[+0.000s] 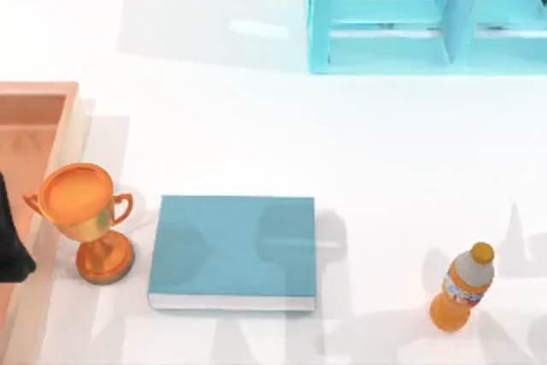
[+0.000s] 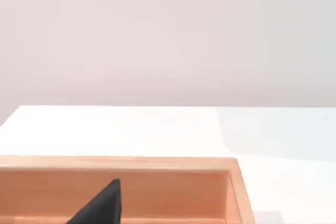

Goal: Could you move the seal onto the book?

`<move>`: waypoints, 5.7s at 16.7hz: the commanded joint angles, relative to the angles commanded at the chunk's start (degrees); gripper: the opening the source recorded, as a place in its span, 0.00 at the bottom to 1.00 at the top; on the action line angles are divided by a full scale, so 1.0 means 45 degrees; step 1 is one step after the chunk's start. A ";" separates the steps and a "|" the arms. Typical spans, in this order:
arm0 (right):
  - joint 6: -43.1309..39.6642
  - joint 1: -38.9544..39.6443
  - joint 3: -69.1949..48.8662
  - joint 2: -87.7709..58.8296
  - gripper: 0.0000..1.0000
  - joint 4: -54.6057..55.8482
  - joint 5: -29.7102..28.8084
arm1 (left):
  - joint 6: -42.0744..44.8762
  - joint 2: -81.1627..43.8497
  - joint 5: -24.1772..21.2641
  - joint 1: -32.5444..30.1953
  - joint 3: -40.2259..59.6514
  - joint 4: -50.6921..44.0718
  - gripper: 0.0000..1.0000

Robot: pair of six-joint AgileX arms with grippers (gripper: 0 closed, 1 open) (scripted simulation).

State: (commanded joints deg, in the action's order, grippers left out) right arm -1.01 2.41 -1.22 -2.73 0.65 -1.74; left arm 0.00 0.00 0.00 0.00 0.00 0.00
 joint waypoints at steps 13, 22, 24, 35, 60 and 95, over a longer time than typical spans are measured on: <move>0.0224 -0.0534 0.0272 0.0608 1.00 -0.0144 0.0388 | 0.0390 -0.2011 -0.0011 0.0353 0.1910 -0.1695 1.00; 0.0224 -0.0534 0.0272 0.0608 1.00 -0.0144 0.0388 | 0.2011 -1.2277 -0.0053 0.1827 1.0605 -0.8743 1.00; 0.0224 -0.0534 0.0272 0.0608 1.00 -0.0144 0.0388 | 0.2400 -1.4896 -0.0060 0.2186 1.2722 -1.0440 1.00; 0.0224 -0.0534 0.0272 0.0608 1.00 -0.0144 0.0388 | 0.3707 -2.3594 -0.0071 0.3411 1.9890 -1.6166 1.00; 0.0224 -0.0534 0.0272 0.0608 1.00 -0.0144 0.0388 | 0.3755 -2.4833 -0.0078 0.3441 1.6324 -1.1413 0.70; 0.0224 -0.0534 0.0272 0.0608 1.00 -0.0144 0.0388 | -0.1546 -2.3237 -0.0047 -0.1871 2.1736 -1.8337 0.00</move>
State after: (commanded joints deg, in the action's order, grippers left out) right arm 0.00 0.00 0.00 0.00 0.00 0.00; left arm -6.96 -104.57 -0.21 -8.42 97.81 -82.51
